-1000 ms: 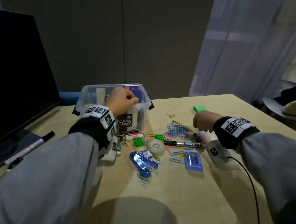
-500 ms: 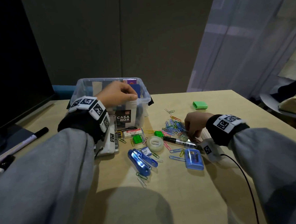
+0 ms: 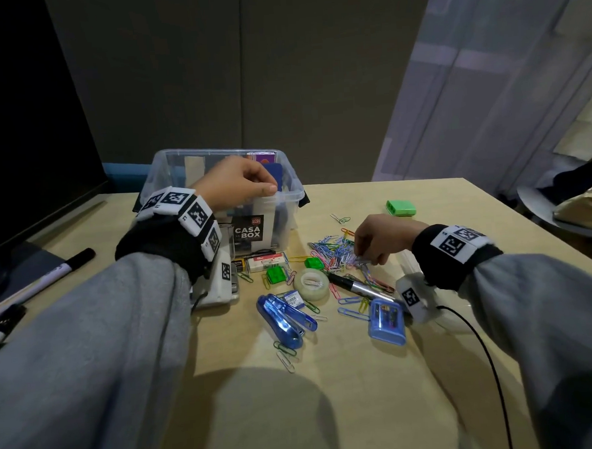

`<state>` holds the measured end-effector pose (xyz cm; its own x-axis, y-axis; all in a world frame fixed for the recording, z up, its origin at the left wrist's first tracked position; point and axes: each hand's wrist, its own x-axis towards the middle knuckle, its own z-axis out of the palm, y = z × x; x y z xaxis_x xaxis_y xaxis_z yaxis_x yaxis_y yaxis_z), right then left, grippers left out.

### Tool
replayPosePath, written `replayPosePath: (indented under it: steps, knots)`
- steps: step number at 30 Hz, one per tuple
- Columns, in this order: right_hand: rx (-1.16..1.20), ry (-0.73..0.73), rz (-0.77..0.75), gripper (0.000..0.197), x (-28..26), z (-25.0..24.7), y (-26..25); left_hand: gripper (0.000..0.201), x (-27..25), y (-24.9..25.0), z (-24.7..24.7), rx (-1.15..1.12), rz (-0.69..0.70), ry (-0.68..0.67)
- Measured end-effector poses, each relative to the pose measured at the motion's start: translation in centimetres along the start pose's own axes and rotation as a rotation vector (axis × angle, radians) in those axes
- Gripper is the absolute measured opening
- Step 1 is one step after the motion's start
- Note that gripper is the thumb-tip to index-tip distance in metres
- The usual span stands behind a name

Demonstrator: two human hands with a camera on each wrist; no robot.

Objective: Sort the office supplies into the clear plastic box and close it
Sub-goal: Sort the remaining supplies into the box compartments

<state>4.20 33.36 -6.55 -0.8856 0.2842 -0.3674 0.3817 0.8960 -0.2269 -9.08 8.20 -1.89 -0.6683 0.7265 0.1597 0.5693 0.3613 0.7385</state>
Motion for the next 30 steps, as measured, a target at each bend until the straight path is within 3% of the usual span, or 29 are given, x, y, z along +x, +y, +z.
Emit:
replayPosePath:
  steps: [6, 12, 15, 19, 26, 30]
  knots:
    - [0.008, 0.002, 0.014, 0.018, 0.2, -0.2, 0.2, 0.014, 0.0, 0.0, 0.1, -0.024, -0.006, -0.001]
    - [-0.268, 0.156, -0.092, 0.031, 0.6, 0.3, -0.8, 0.012, 0.0, 0.1, 0.0, -0.039, -0.004, 0.003]
    - [-0.358, 0.158, -0.132, 0.035, 1.5, 0.5, -1.7, 0.012, 0.0, 0.1, 0.1, -0.037, -0.004, 0.006]
    - [-0.469, 0.137, -0.076, 0.041, 2.6, 0.6, -2.4, 0.012, 0.0, -0.1, 0.0, -0.025, -0.002, 0.012]
    - [-0.471, 0.056, -0.053, 0.022, 2.7, 0.7, -2.4, 0.011, 0.0, -0.1, 0.1, -0.022, 0.0, 0.011]
    - [-0.323, 0.007, -0.023, 0.006, 2.3, 0.2, -1.6, 0.015, -0.1, 0.0, 0.0, -0.022, -0.001, 0.014]
